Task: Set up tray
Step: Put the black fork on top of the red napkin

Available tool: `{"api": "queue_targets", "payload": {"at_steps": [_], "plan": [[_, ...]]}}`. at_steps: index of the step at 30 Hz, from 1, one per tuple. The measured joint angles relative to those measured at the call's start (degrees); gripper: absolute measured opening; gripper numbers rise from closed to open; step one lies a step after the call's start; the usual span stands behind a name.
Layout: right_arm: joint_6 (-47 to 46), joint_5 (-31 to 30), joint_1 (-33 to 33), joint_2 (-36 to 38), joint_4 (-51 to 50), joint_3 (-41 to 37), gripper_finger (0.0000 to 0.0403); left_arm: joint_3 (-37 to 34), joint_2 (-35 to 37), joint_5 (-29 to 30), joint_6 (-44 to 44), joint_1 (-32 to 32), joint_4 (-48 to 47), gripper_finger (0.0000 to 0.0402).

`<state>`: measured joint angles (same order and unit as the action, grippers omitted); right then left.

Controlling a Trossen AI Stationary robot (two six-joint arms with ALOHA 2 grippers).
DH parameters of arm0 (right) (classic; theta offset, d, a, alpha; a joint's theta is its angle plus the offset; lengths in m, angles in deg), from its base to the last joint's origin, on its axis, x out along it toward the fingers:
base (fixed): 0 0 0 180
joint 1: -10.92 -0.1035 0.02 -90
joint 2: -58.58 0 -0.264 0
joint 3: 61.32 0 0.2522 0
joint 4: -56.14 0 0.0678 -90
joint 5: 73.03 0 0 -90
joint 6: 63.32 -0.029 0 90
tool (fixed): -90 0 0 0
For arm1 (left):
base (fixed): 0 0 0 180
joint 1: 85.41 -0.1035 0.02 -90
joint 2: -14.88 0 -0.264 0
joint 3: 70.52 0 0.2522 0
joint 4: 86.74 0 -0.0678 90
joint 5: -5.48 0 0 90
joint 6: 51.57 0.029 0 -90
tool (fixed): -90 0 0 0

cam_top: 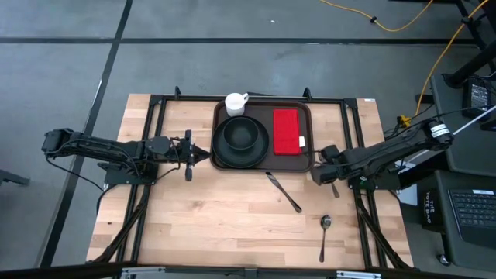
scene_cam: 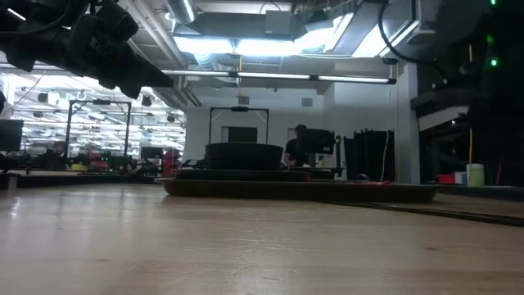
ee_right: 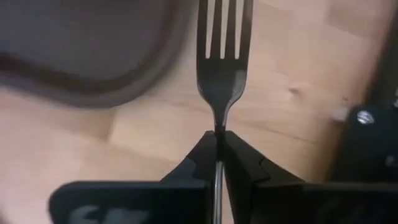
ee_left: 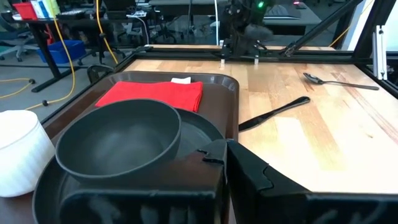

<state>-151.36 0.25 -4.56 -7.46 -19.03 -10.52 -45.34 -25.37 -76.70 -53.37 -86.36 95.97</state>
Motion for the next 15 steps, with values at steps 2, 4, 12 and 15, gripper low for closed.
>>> {"api": "queue_targets", "payload": {"at_steps": [2,4,12,15], "plan": [[4.1,0.0,0.0,0.0,-0.1,1.7,0.0022,0.0,0.0,0.0,0.0,0.0,0.0,0.0006],[7.8,-0.6,0.0,0.0,-0.2,3.6,0.0022,0.0,0.0,0.0,0.0,0.0,0.0,0.0004],[21.2,-4.3,0.0,0.0,-0.1,10.4,0.0022,0.0,0.0,0.0,0.0,0.0,0.0,0.0003],[25.5,-7.6,0.0,0.0,1.1,12.4,0.0022,0.0,0.0,0.0,0.0,0.0,0.0,0.0006]]}}
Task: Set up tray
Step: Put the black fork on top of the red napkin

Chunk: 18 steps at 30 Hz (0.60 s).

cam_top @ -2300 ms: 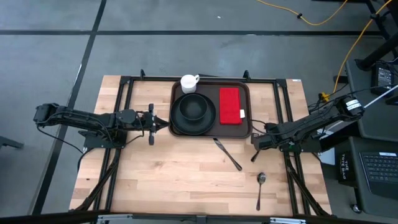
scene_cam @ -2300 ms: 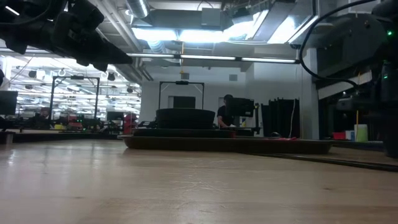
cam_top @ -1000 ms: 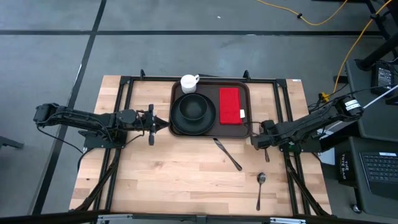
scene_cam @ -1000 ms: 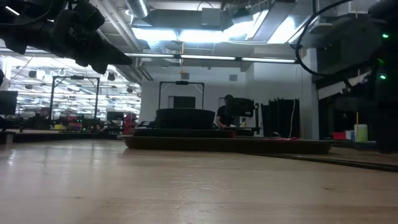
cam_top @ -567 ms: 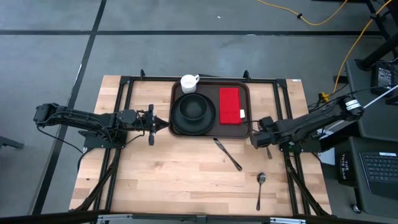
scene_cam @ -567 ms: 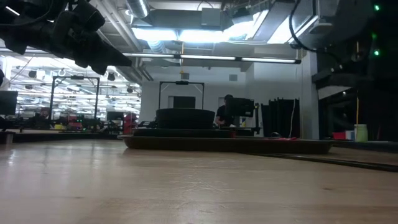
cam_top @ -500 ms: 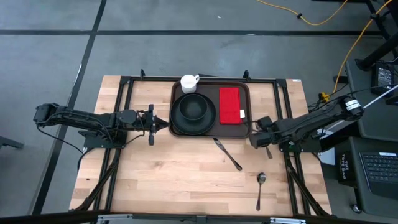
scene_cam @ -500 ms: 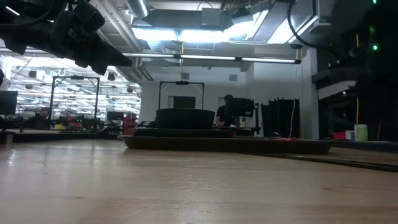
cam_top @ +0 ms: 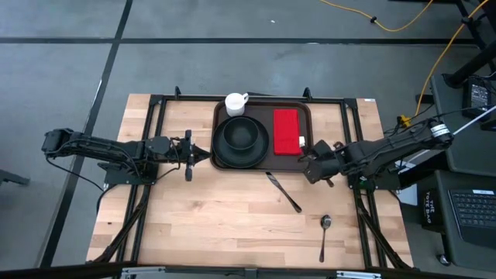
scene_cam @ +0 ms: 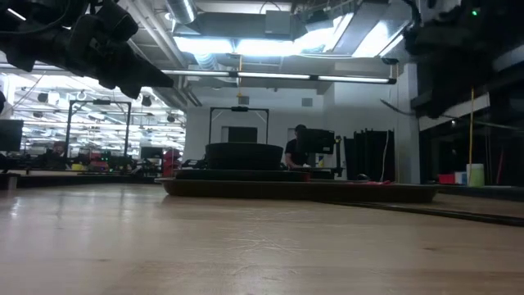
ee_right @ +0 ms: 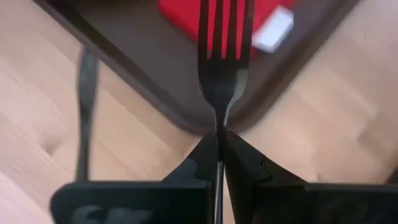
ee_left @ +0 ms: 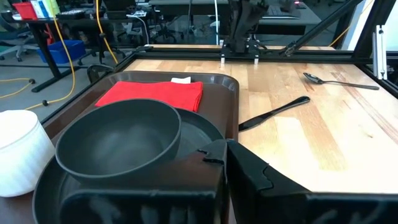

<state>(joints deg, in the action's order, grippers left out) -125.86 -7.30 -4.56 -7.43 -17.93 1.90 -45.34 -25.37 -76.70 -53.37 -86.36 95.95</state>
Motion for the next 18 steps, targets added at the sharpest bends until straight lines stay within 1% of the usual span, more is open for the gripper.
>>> {"api": "queue_targets", "payload": {"at_steps": [3,6,10,15,18], "plan": [[5.4,-1.3,0.0,0.0,2.6,1.2,0.0022,0.0,0.0,0.0,0.0,0.0,0.0,0.0005],[11.4,-0.5,0.6,0.1,5.2,1.8,0.0022,0.0,0.0,0.0,0.8,0.0,0.3,0.0003],[20.0,2.5,3.0,0.2,10.8,1.9,0.0022,0.0,0.0,-0.2,1.5,0.0,2.6,0.0002],[31.9,7.6,7.7,0.2,19.8,1.9,0.0022,0.0,0.0,-4.8,3.7,0.1,3.3,0.0003],[37.1,9.5,10.8,0.2,24.0,1.9,0.0022,0.0,0.0,-5.2,4.0,0.1,3.3,0.0001]]}}
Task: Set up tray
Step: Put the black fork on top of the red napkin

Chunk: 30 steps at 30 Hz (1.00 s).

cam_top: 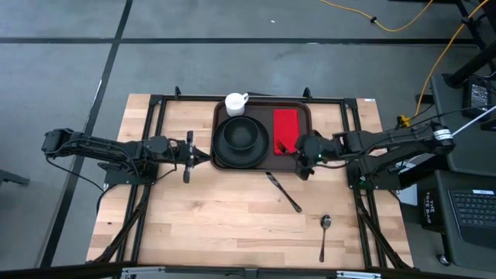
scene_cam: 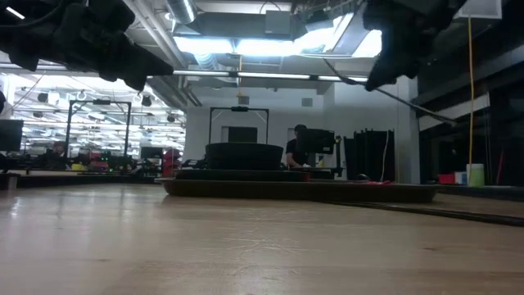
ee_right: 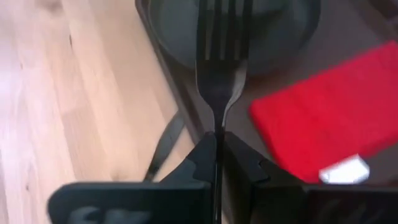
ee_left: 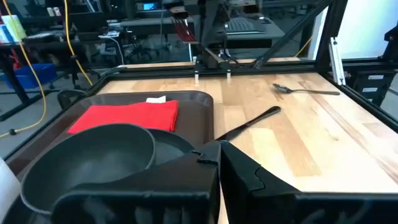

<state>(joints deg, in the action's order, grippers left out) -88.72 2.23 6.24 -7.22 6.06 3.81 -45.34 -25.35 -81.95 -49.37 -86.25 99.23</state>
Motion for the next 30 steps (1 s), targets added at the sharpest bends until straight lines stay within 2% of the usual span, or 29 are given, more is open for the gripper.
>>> {"api": "queue_targets", "payload": {"at_steps": [11,19,30], "plan": [[3.3,-0.1,9.7,0.0,8.6,0.0,0.0022,0.0,0.0,-1.1,0.1,0.0,-0.7,0.0005],[1.4,-0.2,16.0,-0.3,7.7,0.0,0.0022,0.0,0.0,-0.7,0.1,0.0,-0.7,0.0002],[-5.5,-3.2,17.1,-0.3,7.2,0.0,0.0022,0.0,0.0,-0.7,-0.1,0.0,-0.7,0.0003]]}}
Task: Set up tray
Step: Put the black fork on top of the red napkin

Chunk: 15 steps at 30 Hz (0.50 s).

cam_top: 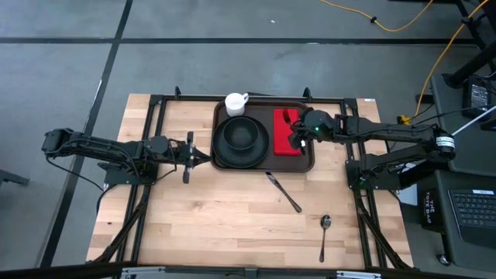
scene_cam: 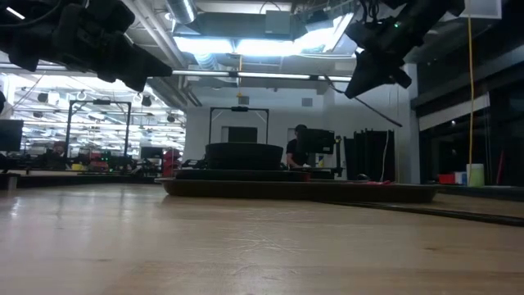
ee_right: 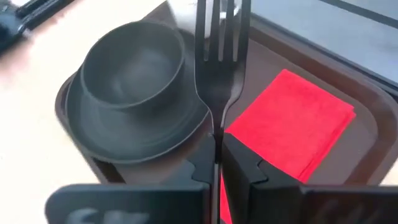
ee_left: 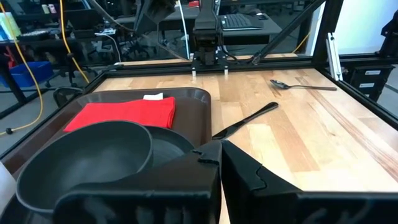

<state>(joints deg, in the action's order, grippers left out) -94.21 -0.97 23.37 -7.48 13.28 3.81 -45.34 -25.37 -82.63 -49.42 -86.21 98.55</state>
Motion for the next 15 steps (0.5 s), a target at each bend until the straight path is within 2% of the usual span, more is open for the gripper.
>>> {"api": "queue_targets", "payload": {"at_steps": [5,15], "plan": [[-5.1,-4.5,0.0,0.0,0.1,0.0,0.0022,0.0,0.0,0.0,0.0,0.0,0.0,0.0005],[-12.7,-4.5,-0.7,-3.6,3.5,0.5,0.0022,0.0,0.0,0.0,0.1,0.0,0.0,0.0006]]}}
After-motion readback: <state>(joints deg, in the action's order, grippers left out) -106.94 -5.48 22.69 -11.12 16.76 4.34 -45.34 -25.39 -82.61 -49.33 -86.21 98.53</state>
